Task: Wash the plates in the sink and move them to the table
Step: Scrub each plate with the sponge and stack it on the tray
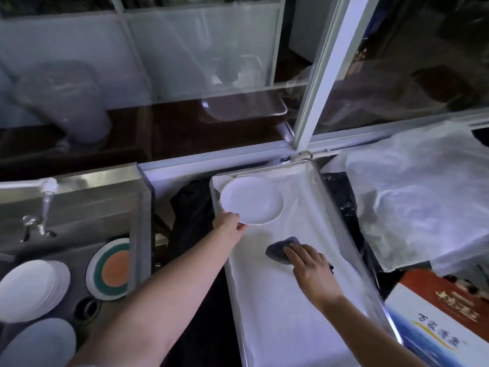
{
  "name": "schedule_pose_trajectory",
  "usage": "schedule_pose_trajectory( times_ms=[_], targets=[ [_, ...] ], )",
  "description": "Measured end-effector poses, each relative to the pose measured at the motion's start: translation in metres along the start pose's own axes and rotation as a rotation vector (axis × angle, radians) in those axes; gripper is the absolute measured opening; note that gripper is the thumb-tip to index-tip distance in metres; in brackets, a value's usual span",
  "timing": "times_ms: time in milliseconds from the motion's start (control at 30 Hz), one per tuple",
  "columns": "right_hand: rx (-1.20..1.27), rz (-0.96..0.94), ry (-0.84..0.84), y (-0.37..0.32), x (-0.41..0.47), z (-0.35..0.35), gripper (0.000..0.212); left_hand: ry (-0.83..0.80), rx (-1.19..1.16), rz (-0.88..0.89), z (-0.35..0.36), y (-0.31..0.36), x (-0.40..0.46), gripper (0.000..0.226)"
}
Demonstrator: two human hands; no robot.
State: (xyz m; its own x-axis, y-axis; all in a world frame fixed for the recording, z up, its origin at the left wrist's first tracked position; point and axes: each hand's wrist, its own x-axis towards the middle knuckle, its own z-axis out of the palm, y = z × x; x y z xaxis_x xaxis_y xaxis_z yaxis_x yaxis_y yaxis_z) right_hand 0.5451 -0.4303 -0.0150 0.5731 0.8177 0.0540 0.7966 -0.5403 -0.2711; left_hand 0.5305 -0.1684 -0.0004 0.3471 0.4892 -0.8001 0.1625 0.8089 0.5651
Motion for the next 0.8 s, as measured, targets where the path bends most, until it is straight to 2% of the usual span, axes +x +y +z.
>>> schedule_pose_trajectory(
  times_ms=[333,567,800],
  targets=[
    [0.051,0.032,0.017,0.018,-0.002,0.02,0.063,0.073,0.058,-0.027,0.013,-0.03,0.017,0.048],
    [0.062,0.05,0.03,0.014,-0.006,0.02,0.061,0.042,0.282,-0.083,0.012,-0.032,0.011,0.043],
    [0.072,0.082,0.038,-0.011,-0.012,0.012,0.067,-0.069,0.293,-0.121,-0.015,-0.02,-0.014,0.028]
  ],
)
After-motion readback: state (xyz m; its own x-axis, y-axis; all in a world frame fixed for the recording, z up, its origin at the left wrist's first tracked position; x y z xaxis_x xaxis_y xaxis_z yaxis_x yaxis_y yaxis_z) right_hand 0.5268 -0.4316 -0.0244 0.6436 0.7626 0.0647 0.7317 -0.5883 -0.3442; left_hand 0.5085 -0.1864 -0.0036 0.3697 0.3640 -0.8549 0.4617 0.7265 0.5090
